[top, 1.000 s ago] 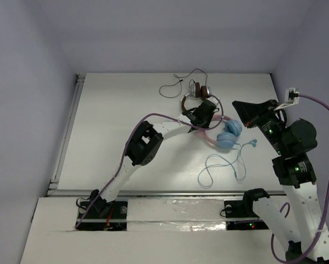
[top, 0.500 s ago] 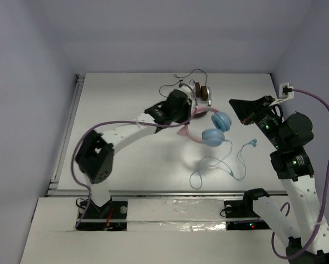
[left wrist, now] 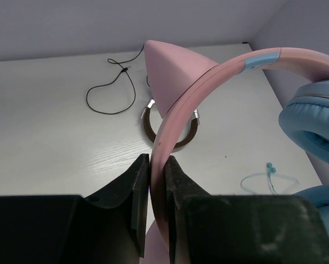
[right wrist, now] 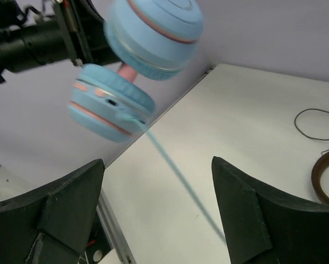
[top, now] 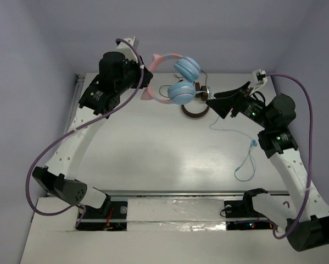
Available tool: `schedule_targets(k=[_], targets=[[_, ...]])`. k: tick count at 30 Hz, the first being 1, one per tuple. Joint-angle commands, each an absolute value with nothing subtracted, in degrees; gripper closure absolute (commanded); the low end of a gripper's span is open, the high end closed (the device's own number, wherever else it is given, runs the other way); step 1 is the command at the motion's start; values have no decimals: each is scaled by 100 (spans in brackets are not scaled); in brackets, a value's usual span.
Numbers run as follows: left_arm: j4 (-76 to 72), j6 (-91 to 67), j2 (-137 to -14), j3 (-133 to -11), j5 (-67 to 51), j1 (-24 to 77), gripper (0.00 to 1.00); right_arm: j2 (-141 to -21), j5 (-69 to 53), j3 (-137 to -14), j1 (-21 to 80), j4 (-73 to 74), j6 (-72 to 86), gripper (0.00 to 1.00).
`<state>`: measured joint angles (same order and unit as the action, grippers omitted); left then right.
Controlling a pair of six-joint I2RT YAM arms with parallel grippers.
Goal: Wrap the headphones
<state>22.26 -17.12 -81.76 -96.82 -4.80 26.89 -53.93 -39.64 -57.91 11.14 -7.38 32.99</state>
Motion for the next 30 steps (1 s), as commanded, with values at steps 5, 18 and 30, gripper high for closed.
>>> schedule_targets(k=[5, 18, 30], targets=[[2531, -1767, -8244, -11528, -897, 2646, 100, -5976, -4047, -5880, 1888, -819, 2506, 12], [1811, -2574, -8227, -11699, -1801, 2030, 100, -6371, -3638, -4677, 2232, -2274, 2769, 26], [1389, -3225, -8289, -12331, -1960, 1916, 100, -6926, -3016, -3939, 2355, -3980, 2892, 26]])
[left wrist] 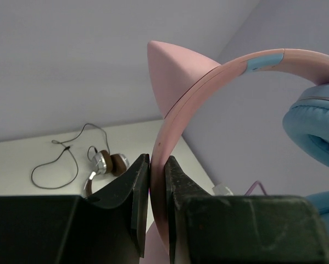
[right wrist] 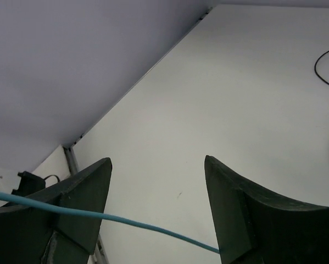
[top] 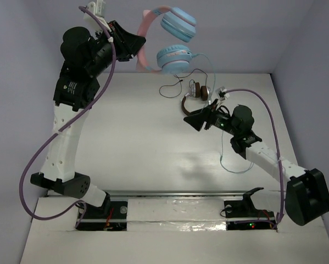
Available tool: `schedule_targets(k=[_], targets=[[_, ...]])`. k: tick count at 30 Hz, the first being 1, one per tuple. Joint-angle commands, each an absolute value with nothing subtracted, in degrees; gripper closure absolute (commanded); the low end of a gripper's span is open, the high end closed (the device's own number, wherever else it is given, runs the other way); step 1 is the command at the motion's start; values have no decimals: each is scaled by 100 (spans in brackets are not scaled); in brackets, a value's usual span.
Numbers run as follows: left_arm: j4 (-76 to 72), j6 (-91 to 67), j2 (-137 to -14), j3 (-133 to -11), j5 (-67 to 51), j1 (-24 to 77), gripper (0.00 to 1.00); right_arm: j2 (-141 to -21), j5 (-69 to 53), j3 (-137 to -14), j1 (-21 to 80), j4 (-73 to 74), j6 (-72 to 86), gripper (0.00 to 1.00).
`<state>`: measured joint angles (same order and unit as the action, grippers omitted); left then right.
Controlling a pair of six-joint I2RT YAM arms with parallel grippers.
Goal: Wrap the headphones
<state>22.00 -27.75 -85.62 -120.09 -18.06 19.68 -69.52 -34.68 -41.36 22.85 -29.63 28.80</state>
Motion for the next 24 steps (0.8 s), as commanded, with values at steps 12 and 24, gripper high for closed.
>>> schedule_targets(k=[12, 24], targets=[[1556, -3067, -8332, -12762, -1345, 1741, 100, -6821, -2418, -2875, 2522, -4667, 3172, 41], [1372, -2365, -8877, -11281, 439, 1292, 100, -5293, -445, -3442, 3182, -426, 3270, 100]])
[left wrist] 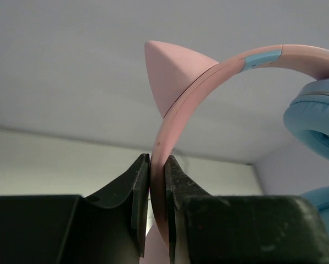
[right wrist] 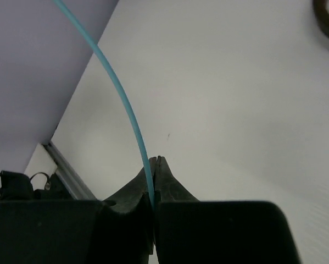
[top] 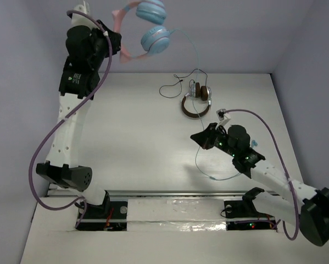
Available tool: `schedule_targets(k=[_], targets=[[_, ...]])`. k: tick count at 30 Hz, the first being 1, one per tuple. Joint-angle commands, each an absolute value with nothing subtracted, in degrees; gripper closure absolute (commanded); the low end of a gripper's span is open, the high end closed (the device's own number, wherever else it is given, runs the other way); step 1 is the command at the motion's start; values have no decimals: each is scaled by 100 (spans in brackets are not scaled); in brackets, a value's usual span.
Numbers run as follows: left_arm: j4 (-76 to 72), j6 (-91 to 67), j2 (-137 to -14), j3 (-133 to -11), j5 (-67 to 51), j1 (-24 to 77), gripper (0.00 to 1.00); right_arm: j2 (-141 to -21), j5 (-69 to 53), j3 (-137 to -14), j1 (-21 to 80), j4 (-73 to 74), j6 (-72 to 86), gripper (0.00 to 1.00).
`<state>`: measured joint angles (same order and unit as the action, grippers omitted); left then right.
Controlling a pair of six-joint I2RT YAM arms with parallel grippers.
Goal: Wrap the headphones
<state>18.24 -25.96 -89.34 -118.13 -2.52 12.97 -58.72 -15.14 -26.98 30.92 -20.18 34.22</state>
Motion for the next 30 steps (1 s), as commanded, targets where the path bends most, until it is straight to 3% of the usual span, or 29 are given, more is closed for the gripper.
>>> schedule_targets(k=[1, 5, 12, 17, 22, 30], targets=[[1249, -2338, -8764, -11050, 544, 1292, 100, -5143, -161, -3654, 3182, -65, 3235, 100], [1029, -2320, -8316, -9890, 606, 1292, 100, -4913, 947, -5086, 3182, 1622, 2727, 100], [1028, -2285, -7331, -7922, 589, 1292, 100, -5545, 2117, -7626, 3182, 2645, 1724, 100], [1002, -2329, -6733, -6936, 36, 1292, 100, -6055, 1364, -9022, 3182, 2566, 1161, 100], [1099, -2092, -6706, -6180, -728, 1668, 100, -6608, -420, -9966, 3427, 2628, 870, 100], [1151, -1828, -6996, -5493, -1142, 2477, 100, -7706, -572, -10950, 3998, 3006, 554, 100]])
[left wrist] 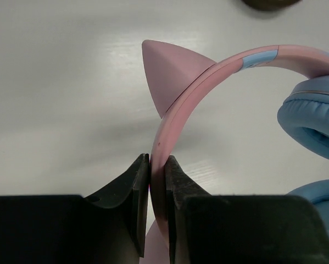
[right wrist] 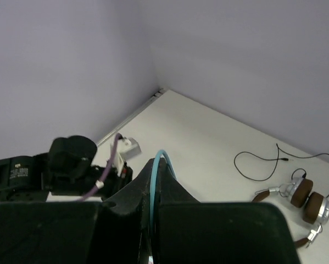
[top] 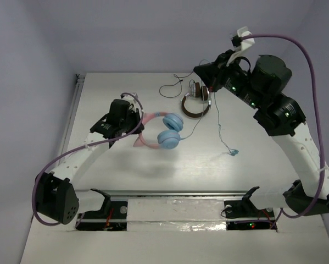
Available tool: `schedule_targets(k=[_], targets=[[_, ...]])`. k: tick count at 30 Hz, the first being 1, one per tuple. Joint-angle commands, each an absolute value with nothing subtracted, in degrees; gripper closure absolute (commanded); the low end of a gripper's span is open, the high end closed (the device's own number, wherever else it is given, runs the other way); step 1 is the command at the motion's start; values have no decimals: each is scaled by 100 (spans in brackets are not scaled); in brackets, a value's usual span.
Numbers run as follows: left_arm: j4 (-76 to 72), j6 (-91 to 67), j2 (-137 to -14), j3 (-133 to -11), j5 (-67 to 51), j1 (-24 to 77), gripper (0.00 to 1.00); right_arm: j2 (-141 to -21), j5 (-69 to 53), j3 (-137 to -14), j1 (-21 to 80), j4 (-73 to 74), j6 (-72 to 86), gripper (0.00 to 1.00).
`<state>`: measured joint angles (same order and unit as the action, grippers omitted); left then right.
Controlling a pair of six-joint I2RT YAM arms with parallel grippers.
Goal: Wrap the headphones
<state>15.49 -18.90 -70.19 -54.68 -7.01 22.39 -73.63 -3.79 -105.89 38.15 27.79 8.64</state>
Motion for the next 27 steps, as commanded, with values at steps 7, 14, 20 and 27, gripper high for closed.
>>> schedule_targets(k=[7, 14, 20, 27], targets=[[695, -1732, -7154, -5151, -2546, 2733, 100, -8550, 148, -11302, 4052, 2918, 343, 100], [343, -1652, -7268, -4930, -3498, 3189, 100, -9236, 800, -11408, 4052, 2822, 62, 100], [273, -1722, -7408, -5150, -3656, 3638, 100, -9738, 967, -11434, 3990, 2803, 114, 100], [35, -1915, -7550, -5291, -3621, 4342, 100, -10099, 941, -11462, 3684, 2971, 307, 100]])
